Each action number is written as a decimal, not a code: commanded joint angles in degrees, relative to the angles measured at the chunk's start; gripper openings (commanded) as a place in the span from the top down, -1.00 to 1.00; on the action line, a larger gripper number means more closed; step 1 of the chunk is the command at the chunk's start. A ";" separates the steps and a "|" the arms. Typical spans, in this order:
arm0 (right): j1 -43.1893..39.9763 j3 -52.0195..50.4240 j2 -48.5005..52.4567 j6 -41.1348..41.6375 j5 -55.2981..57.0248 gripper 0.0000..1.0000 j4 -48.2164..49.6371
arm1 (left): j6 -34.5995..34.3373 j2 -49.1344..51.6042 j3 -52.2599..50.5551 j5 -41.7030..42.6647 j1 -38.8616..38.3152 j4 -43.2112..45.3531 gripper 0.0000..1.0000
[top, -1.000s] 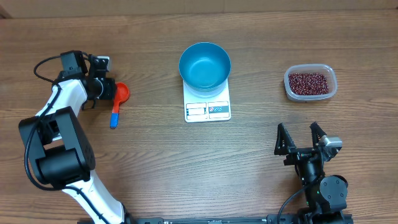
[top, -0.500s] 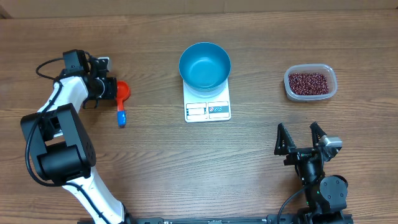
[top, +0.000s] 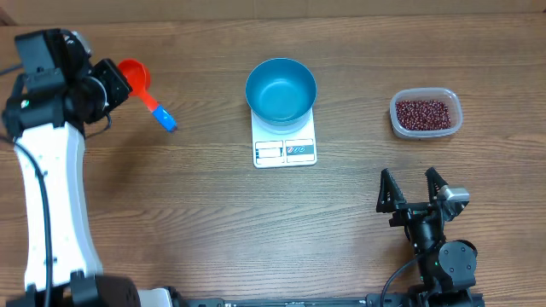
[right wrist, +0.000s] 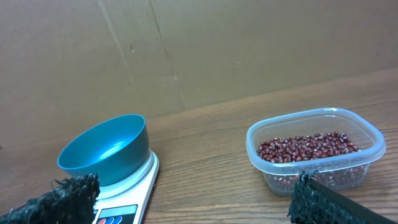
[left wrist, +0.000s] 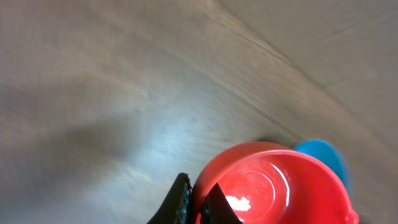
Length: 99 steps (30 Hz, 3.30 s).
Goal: Scoop item into bowl and weigh 150g on scale
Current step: 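Carry the scoop toward the scale while the right gripper approaches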
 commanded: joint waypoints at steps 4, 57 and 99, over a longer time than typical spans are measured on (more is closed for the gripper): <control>0.31 -0.61 -0.44 0.00 0.76 -1.00 0.20 | -11.67 -3.17 0.00 1.90 -0.26 -6.05 0.91; 0.31 58.84 53.37 11.63 -38.47 -1.00 -35.19 | -11.74 -3.85 -0.02 5.84 -0.26 -12.48 0.92; 23.63 60.15 73.79 42.07 -26.43 -0.25 -9.40 | -49.05 3.85 -1.16 -3.19 -28.57 -15.50 0.92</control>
